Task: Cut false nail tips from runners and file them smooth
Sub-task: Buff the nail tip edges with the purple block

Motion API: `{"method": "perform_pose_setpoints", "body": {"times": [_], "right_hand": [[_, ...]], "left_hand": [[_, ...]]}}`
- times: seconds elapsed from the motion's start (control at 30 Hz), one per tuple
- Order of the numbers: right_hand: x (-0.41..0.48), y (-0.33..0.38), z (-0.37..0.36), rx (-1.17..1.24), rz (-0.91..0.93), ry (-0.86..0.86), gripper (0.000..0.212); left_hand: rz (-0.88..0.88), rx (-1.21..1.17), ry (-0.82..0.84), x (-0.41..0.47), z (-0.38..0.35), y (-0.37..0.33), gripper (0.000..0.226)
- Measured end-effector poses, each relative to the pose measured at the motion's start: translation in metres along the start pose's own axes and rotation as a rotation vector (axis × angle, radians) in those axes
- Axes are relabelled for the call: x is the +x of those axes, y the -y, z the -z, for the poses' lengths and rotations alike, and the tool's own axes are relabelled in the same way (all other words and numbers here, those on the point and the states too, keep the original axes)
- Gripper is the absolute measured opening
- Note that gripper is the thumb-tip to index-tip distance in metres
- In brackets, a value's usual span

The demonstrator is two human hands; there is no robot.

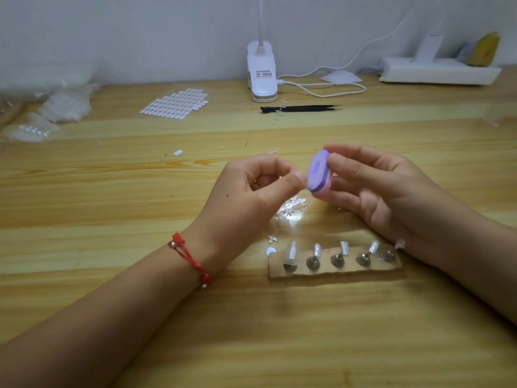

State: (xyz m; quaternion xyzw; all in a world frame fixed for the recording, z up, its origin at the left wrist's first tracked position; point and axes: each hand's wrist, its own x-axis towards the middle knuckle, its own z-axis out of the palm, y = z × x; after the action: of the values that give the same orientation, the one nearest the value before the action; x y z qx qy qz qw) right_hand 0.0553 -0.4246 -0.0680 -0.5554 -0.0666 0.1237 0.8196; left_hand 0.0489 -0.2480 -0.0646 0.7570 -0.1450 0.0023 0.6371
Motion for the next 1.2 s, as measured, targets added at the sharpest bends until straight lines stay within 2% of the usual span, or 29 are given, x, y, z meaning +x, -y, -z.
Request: {"method": "perform_pose_setpoints", "body": {"times": [0.17, 0.3, 0.43, 0.53, 0.67, 0.77, 0.9, 0.97, 1.1, 1.2], "right_hand": [[-0.0023, 0.0007, -0.0035, -0.083, -0.015, 0.066, 0.016], [-0.0003, 0.0008, -0.0002, -0.002, -0.007, -0.006, 0.017], [-0.0014, 0.0012, -0.0038, -0.072, -0.035, 0.055, 0.018], [0.0025, 0.0032, 0.0, 0.101, -0.036, -0.039, 0.021], [0.0047, 0.0067, 0.0025, 0.216, -0.112, -0.067, 0.018], [0.0035, 0.0052, -0.0017, 0.147, -0.112, -0.069, 0.033], [-0.0003, 0.0035, -0.0043, -0.101, -0.052, 0.023, 0.006], [-0.0033, 0.0021, -0.0033, -0.259, -0.017, 0.037, 0.019], [-0.0048, 0.0004, -0.0056, -0.249, 0.036, 0.006, 0.016], [-0.0031, -0.0008, -0.0042, -0.252, 0.036, 0.017, 0.022]], "left_hand": [[-0.027, 0.011, -0.025, 0.0003, 0.001, 0.001, 0.018], [-0.018, -0.02, -0.012, 0.0006, 0.0005, 0.0012, 0.013], [-0.018, -0.006, -0.021, 0.0008, 0.0015, 0.0021, 0.018], [-0.034, 0.009, 0.031, -0.0006, 0.0007, 0.001, 0.014], [-0.03, -0.04, -0.042, 0.0, 0.0012, 0.0009, 0.012], [-0.038, -0.049, -0.06, 0.0017, 0.0004, 0.0007, 0.012], [-0.045, -0.048, -0.057, 0.0028, 0.0011, 0.0021, 0.02], [-0.052, -0.066, -0.036, 0.0029, 0.0014, 0.0017, 0.025], [-0.034, -0.029, 0.017, 0.0022, 0.0033, 0.0015, 0.031], [-0.036, -0.013, 0.029, 0.002, 0.0031, 0.0018, 0.029]]}}
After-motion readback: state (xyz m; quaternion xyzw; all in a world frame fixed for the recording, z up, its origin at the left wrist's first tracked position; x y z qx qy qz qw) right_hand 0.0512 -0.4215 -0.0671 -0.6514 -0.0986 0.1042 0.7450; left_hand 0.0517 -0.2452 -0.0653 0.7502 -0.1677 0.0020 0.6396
